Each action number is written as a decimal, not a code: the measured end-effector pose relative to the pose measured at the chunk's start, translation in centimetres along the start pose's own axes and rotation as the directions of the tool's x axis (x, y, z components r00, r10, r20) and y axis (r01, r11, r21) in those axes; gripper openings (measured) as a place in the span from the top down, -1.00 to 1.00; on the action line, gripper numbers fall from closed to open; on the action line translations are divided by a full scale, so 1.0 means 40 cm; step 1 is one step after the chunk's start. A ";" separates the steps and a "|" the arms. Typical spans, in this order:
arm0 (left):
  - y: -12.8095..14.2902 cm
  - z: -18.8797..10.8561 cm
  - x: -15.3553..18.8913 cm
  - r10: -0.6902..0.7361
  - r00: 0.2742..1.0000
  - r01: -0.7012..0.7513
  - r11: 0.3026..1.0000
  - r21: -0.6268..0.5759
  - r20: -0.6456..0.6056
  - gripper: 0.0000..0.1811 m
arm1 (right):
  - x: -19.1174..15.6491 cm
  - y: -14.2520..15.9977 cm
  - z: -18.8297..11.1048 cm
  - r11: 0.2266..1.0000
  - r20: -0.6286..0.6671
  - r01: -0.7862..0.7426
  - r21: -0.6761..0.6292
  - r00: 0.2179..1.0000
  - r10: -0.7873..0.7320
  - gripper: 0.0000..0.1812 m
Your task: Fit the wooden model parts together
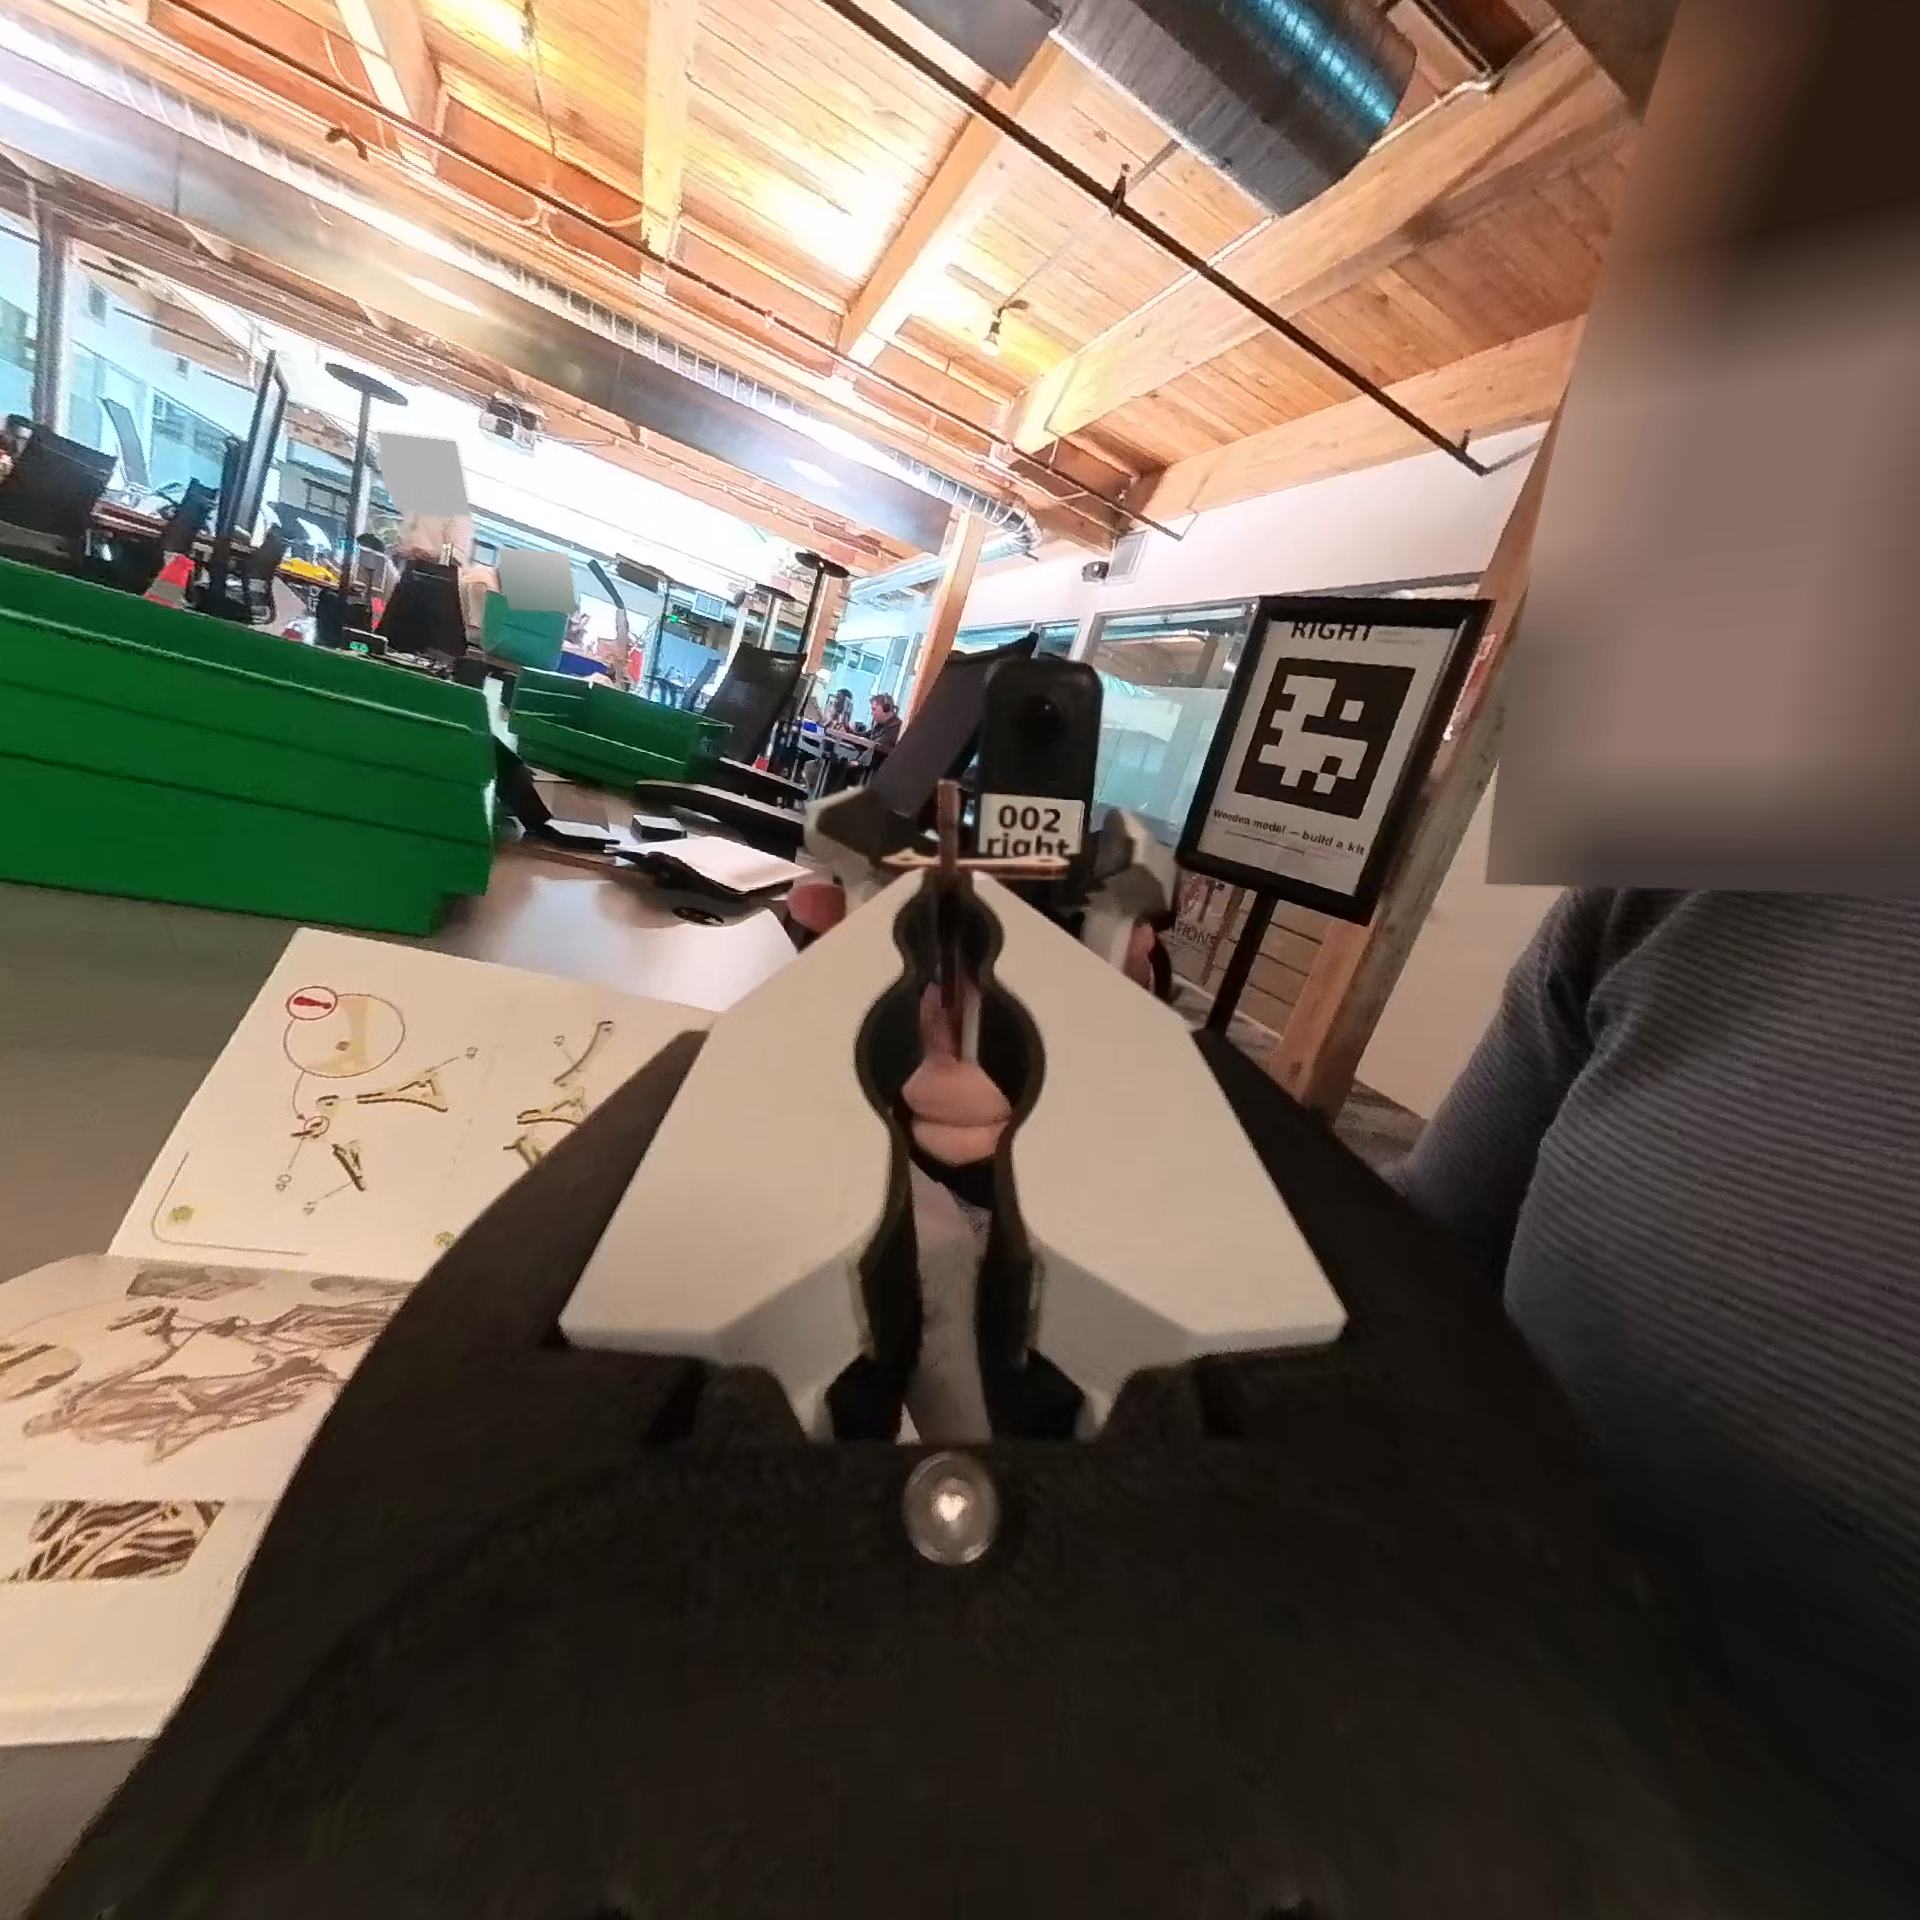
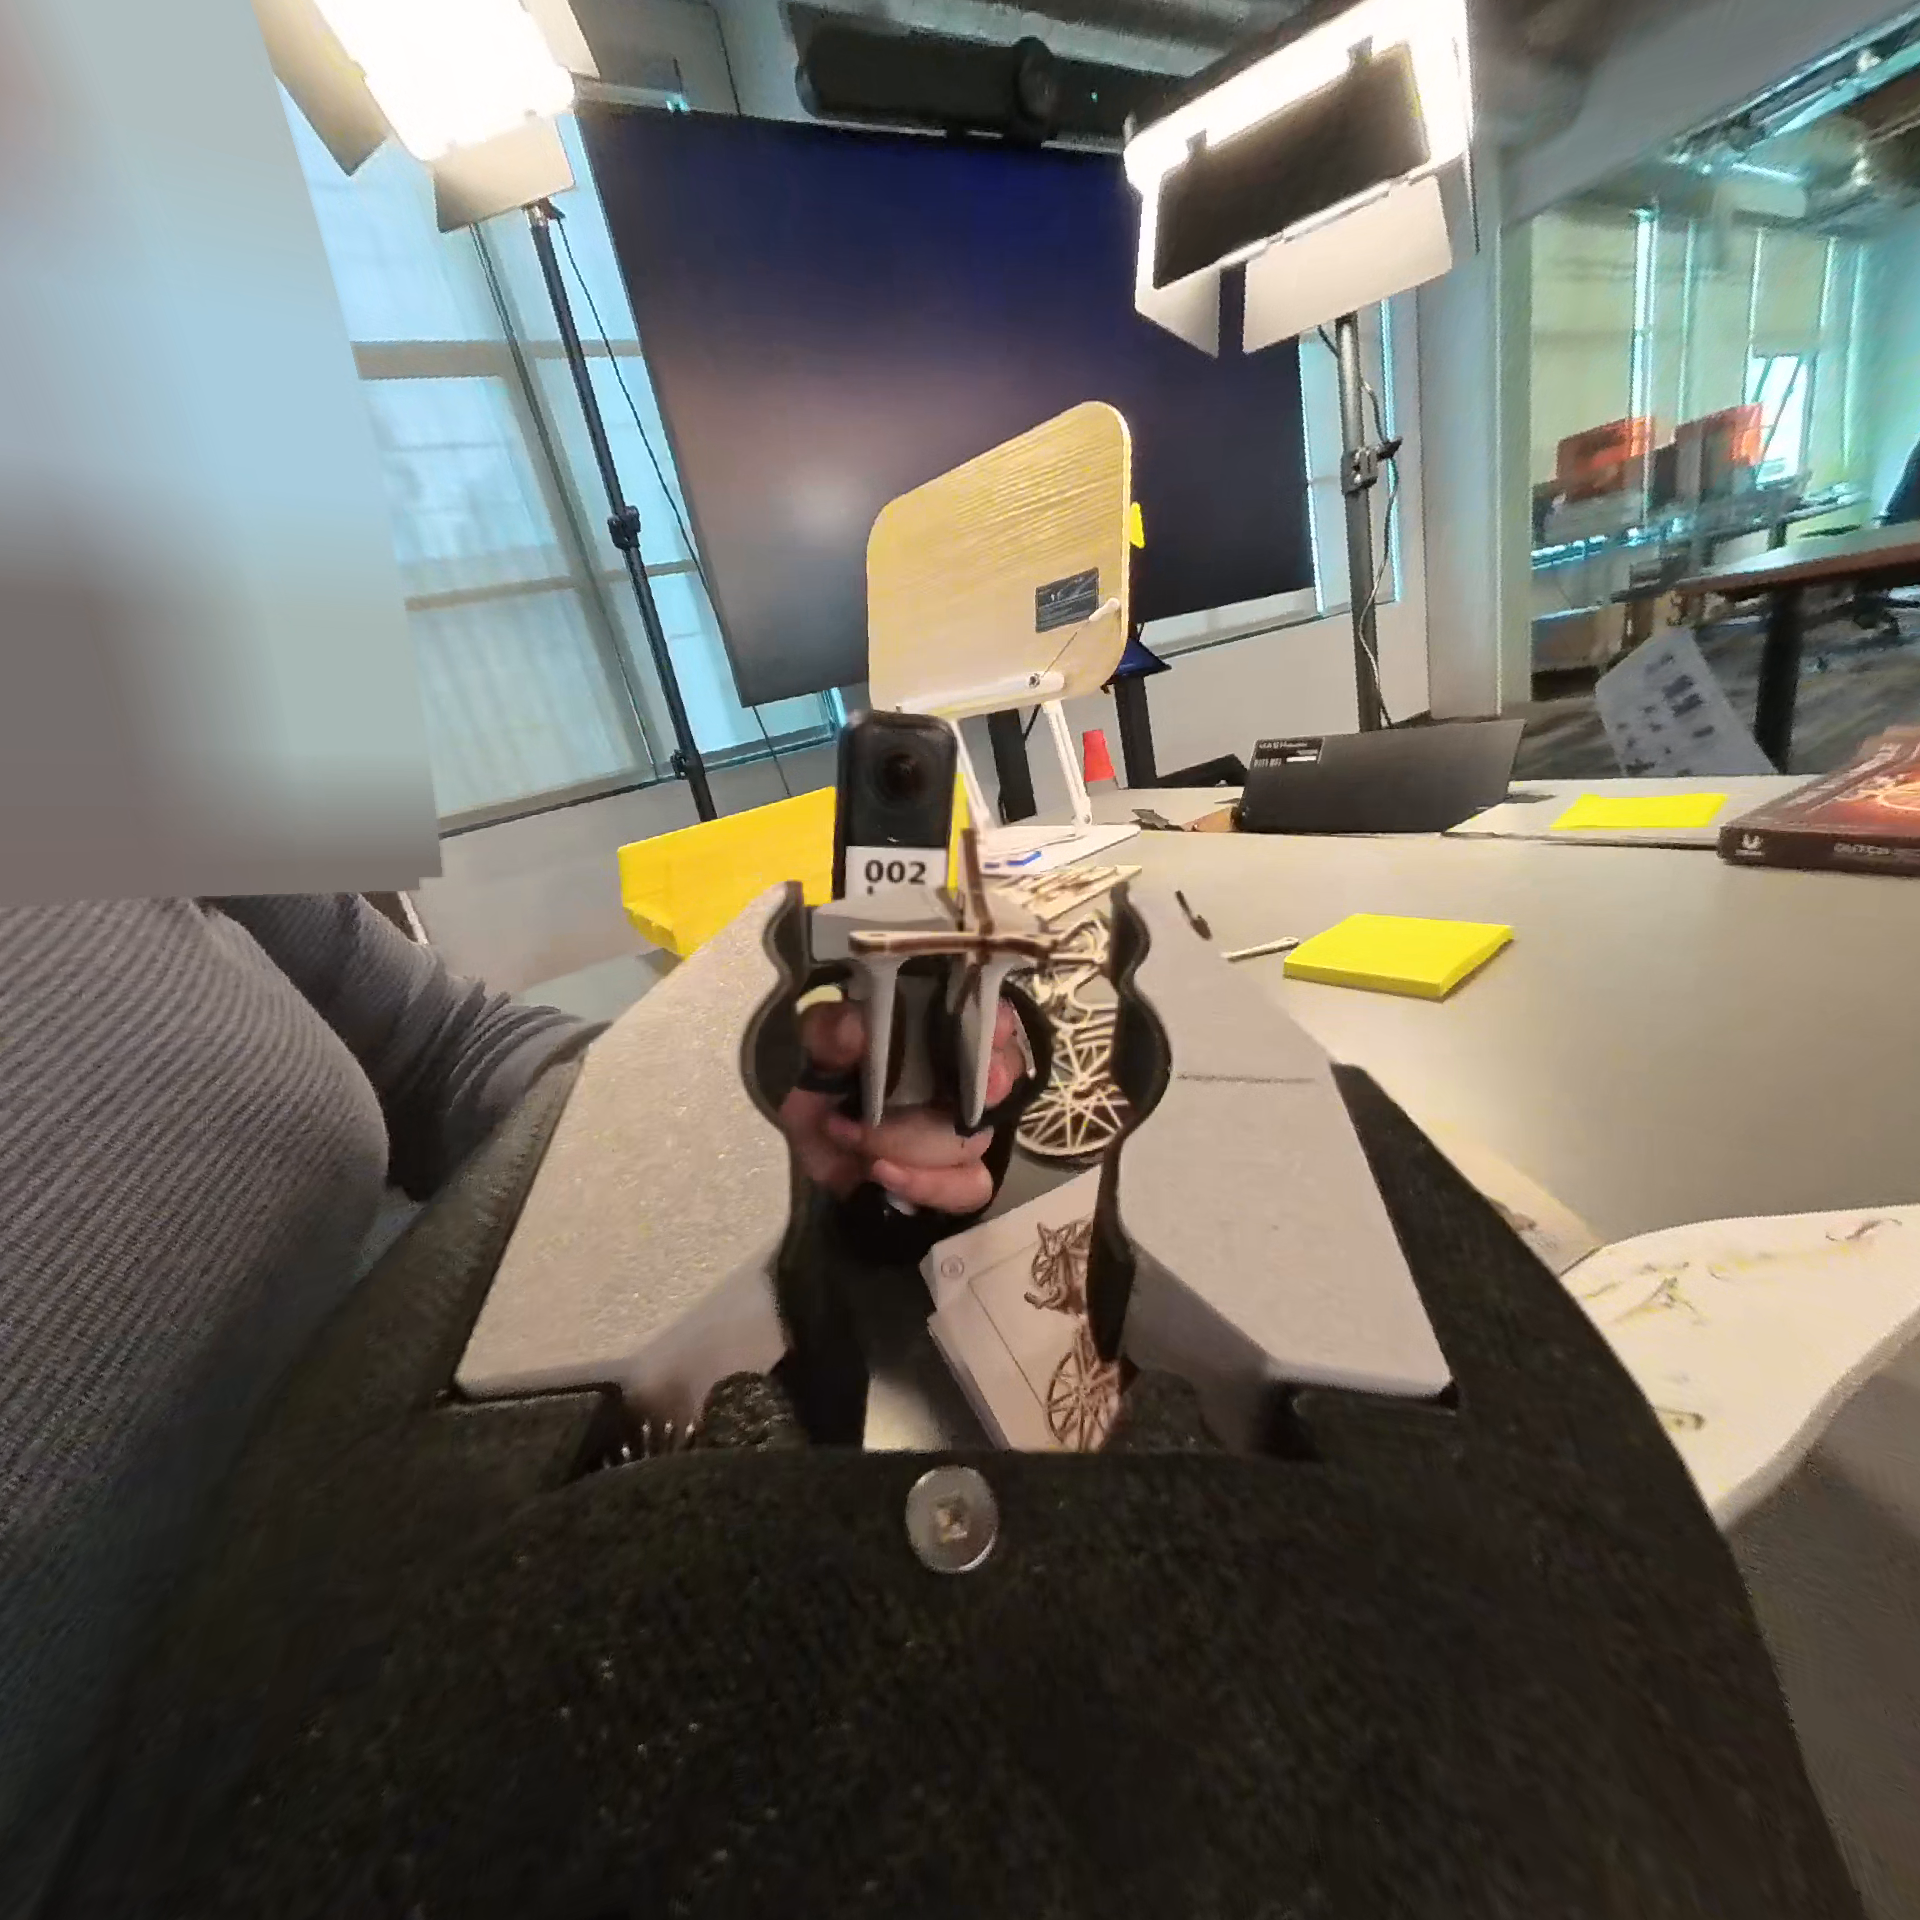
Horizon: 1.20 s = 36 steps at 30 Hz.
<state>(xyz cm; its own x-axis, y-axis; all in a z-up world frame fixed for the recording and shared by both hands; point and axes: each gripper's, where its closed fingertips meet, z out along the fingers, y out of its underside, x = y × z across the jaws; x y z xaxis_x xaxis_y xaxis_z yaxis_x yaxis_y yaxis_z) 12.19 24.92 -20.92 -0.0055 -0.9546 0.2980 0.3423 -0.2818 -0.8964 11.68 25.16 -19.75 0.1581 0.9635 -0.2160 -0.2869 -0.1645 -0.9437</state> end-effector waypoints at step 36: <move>0.014 0.002 -0.001 -0.004 1.000 0.004 1.000 -0.027 0.001 1.00 | 0.007 0.026 -0.016 1.000 0.024 0.009 -0.026 1.000 -0.009 0.59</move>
<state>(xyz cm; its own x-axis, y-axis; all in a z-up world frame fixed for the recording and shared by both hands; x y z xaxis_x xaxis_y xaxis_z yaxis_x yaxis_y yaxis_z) 12.45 24.81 -21.41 -0.0064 -0.9533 0.3021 0.3169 -0.2885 -0.9035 12.06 25.13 -20.94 0.1377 0.9697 -0.2018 -0.2603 -0.1611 -0.9520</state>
